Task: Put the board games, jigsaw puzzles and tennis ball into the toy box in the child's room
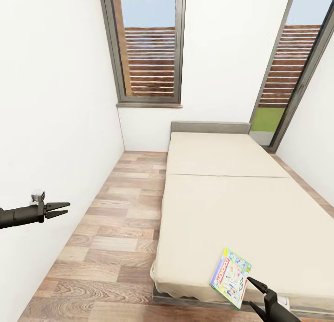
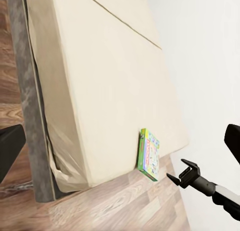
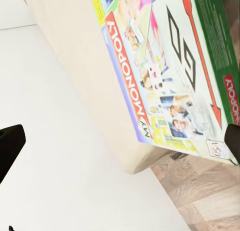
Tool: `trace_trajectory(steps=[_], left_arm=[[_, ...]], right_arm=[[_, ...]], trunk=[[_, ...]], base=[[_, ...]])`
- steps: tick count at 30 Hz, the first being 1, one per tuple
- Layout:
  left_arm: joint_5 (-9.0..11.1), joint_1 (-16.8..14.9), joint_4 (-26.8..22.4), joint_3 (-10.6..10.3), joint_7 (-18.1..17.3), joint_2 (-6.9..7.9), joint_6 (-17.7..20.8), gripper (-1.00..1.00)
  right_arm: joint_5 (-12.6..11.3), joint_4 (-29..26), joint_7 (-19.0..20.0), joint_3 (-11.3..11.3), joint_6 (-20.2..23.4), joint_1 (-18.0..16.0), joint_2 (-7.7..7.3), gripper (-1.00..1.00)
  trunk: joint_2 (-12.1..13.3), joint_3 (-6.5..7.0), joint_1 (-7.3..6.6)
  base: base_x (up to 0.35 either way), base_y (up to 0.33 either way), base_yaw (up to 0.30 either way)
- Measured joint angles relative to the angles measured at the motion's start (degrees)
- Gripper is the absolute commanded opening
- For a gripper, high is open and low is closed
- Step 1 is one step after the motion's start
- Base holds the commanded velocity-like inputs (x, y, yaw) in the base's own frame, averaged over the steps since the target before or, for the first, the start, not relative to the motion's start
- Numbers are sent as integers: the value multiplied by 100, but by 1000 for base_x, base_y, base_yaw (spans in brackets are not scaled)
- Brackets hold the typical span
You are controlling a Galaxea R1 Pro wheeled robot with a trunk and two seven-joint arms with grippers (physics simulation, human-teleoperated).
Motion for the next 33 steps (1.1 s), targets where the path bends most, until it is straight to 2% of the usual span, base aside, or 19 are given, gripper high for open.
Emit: trace_trajectory(steps=[7,18,33], left_arm=[[-1,0,0,-5,0,0,0,100],[-1,0,0,-8,0,0,0,100],[10,0,-15,-10,-6,0,-8,100]], right_arm=[[0,4,-72,-2,-2,-1,-12,100],[-4,200,-167,-7,-58,-6,-148,100],[-2,281,-185,-36,-86,-10,-171,100]], trunk=[[-281,-126,154],[-722,-323,395],[-1324,-593,725]], base=[[0,0,0],[0,0,0],[0,0,0]])
